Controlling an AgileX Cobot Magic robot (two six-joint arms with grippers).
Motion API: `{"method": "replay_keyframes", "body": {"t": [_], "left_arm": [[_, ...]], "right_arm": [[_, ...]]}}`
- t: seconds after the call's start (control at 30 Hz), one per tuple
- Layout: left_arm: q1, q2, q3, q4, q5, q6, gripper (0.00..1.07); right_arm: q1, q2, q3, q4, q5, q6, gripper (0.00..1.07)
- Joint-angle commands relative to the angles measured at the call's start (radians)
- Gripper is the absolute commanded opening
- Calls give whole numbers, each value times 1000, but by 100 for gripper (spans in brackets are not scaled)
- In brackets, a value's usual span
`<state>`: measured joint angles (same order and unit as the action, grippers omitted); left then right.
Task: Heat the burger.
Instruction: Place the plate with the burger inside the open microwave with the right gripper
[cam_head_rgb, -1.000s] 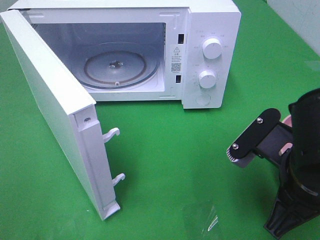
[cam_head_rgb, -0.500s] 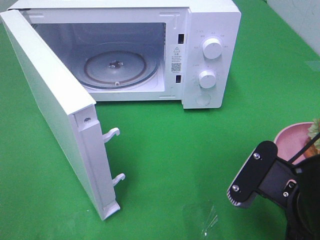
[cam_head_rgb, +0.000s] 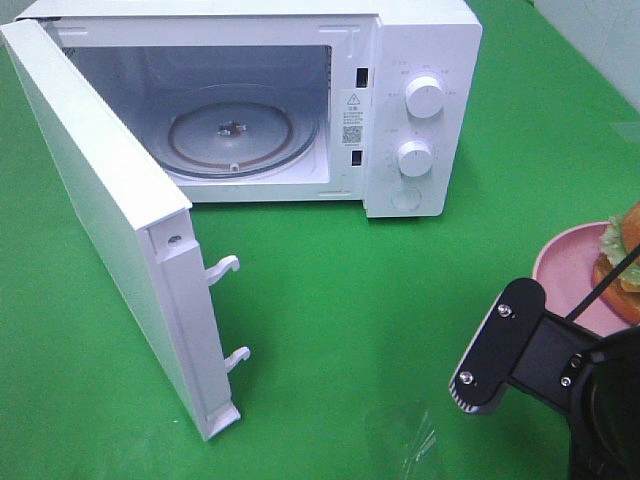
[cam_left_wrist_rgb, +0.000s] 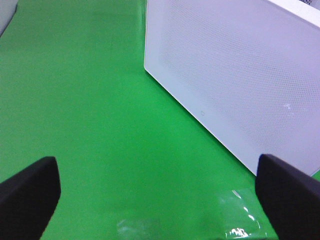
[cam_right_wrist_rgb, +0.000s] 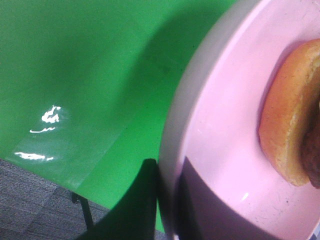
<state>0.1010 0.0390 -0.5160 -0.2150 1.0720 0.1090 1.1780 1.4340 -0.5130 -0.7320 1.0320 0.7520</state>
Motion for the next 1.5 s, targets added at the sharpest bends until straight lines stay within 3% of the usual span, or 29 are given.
{"method": "replay_keyframes", "body": {"t": [0.03, 0.4, 0.57, 0.63, 1.07, 1.33, 1.5], "left_arm": [[-1, 0, 1, -10, -4, 2, 98], [-1, 0, 1, -10, -4, 2, 98], [-1, 0, 1, -10, -4, 2, 98], [-1, 0, 1, -10, -4, 2, 98], [-1, 0, 1, -10, -4, 2, 98], [-1, 0, 1, -10, -4, 2, 98], [-1, 0, 1, -10, -4, 2, 98]], "right_arm": [[1, -2, 5, -56, 53, -28, 0], [1, -2, 5, -117, -106, -213, 0], [1, -2, 5, -206, -167, -255, 0], [1, -2, 5, -312, -205, -263, 0], [1, -2, 5, -485, -337, -292, 0], [-8, -2, 5, -492, -438, -476, 0], [-112, -2, 5, -465, -529, -617, 0]]}}
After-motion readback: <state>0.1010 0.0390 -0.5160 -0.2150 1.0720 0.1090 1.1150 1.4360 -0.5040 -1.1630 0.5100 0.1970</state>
